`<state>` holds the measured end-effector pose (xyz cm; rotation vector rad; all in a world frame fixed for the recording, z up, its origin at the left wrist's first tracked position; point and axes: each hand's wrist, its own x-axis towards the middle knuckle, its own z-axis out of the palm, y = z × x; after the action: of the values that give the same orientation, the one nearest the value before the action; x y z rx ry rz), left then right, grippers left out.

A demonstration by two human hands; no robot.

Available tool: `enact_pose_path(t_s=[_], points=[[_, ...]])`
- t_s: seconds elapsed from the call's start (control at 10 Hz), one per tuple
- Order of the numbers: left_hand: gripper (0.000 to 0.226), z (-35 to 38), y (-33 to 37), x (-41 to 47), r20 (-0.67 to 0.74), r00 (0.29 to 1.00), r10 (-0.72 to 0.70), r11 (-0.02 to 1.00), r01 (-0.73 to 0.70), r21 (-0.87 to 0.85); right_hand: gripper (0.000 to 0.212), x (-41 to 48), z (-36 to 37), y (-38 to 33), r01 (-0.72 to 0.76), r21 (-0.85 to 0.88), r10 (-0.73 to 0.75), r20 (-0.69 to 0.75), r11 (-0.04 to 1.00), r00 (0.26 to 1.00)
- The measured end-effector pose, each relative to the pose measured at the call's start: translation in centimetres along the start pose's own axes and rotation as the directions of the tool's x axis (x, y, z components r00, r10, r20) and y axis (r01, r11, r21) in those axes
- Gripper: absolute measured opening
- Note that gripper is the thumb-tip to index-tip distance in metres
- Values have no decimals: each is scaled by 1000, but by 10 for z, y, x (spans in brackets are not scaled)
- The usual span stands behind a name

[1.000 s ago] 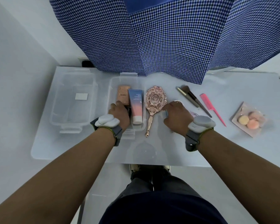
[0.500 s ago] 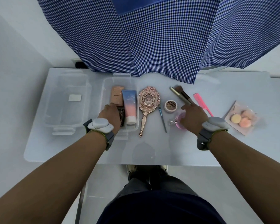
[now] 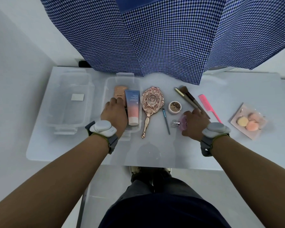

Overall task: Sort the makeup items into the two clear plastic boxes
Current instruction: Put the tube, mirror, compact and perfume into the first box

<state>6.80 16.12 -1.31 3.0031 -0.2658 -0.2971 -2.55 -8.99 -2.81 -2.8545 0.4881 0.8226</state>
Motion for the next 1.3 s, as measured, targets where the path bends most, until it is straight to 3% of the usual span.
enact_pose_path(t_s=[0.3, 0.4, 0.5, 0.6, 0.7, 0.8, 0.9, 1.0, 1.2, 1.3], points=[[31, -12, 27, -10, -223, 972, 71, 952, -133, -277, 64, -15, -27, -34, 35, 326, 9, -132, 945, 991], [30, -18, 41, -17, -127, 990, 61, 887, -112, -447, 61, -17, -40, -59, 99, 403, -32, -168, 910, 985], [41, -23, 47, -17, 174, 984, 37, 766, 84, -637, 60, -16, -49, -90, 135, 332, -93, -140, 934, 986], [38, -29, 45, -11, 355, 935, 4, 513, 303, -803, 57, -17, -53, -114, 136, 329, -80, -179, 934, 981], [34, -34, 35, -5, 474, 881, 9, 308, 448, -839, 64, -19, -53, -126, 148, 421, -59, -218, 895, 974], [31, -39, 25, 6, 437, 899, -18, 356, 414, -838, 69, -16, -55, -130, 204, 397, -115, -236, 895, 965], [28, -44, 10, 26, 366, 930, -26, 459, 337, -822, 67, -13, -57, -127, 178, 455, -56, -270, 872, 961], [29, -46, -1, 44, 386, 915, -116, 546, 384, -745, 60, -8, -56, -117, 141, 462, -5, -283, 876, 959], [41, -35, -9, 75, 308, 936, -171, 884, 283, -372, 51, 4, -49, -93, 37, 498, 70, -193, 866, 979], [40, -33, 1, 78, 307, 943, -129, 942, 213, -259, 47, 9, -44, -82, -7, 461, 88, -155, 887, 984]])
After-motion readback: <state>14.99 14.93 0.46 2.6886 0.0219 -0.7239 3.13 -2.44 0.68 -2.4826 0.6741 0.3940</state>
